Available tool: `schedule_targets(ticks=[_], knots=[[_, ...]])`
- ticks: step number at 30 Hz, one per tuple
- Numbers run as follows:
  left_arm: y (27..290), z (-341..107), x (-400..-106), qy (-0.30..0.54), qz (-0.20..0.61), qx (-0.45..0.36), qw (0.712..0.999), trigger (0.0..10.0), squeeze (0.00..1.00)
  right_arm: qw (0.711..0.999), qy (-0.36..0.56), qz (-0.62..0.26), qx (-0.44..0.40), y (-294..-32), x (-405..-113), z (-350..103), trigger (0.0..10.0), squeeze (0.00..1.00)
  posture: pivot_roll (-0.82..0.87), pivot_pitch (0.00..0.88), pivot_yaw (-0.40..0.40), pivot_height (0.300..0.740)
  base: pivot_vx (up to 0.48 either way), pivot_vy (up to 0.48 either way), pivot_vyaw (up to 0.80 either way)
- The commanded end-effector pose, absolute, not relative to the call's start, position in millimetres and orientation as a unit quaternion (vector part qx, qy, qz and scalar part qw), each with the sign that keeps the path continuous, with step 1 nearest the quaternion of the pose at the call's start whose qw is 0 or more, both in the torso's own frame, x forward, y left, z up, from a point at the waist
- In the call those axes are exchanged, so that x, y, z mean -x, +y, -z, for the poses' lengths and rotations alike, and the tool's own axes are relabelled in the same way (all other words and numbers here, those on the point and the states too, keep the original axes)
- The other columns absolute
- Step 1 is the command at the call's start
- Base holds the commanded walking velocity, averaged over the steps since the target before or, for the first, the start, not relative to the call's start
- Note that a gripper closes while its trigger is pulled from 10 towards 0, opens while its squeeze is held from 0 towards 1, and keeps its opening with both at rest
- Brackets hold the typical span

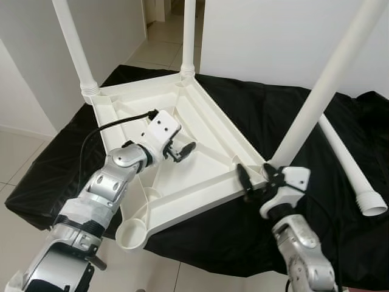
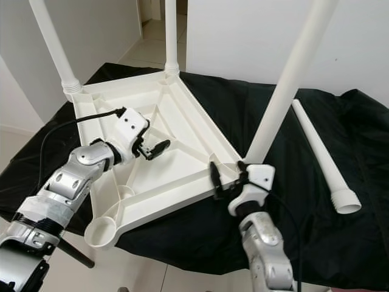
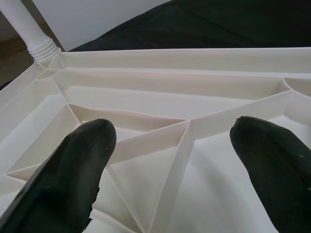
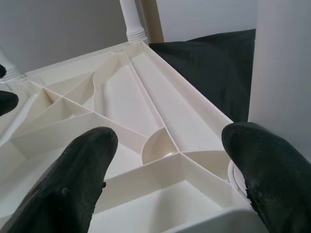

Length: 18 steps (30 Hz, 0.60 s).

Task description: Building children table

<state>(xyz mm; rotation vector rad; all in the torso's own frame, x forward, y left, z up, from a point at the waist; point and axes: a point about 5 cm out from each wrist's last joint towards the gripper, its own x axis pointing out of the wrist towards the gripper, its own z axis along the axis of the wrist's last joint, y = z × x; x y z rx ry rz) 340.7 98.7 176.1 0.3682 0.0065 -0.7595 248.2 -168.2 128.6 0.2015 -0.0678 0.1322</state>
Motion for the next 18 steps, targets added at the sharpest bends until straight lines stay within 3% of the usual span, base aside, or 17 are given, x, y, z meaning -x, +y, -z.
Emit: schedule_targets(ticks=[1, 7, 18], knots=[[100.3, -179.6, -343.9, -0.004, 0.361, -0.185, 0.914, 10.0, 0.0, 0.993, -0.024, -0.039, -0.104, -182.8, -249.4, -123.3, 10.0, 0.0, -0.08, 0.0, -0.005, 0.74, 0.0, 0.0, 0.0], [99.7, -175.5, -344.1, 0.001, 0.369, -0.197, 0.908, 10.0, 0.0, 0.994, -0.024, -0.029, -0.104, -194.7, -253.4, -121.6, 10.0, 0.0, -0.08, 0.0, -0.001, 0.74, 0.0, 0.0, 0.0], [106.3, -143.9, -349.9, 0.089, 0.374, -0.223, 0.896, 10.0, 0.0, 0.986, -0.031, -0.104, -0.123, -166.5, -254.5, -125.1, 10.0, 0.0, -0.07, 0.0, -0.001, 0.74, 0.0, 0.0, 0.0]])
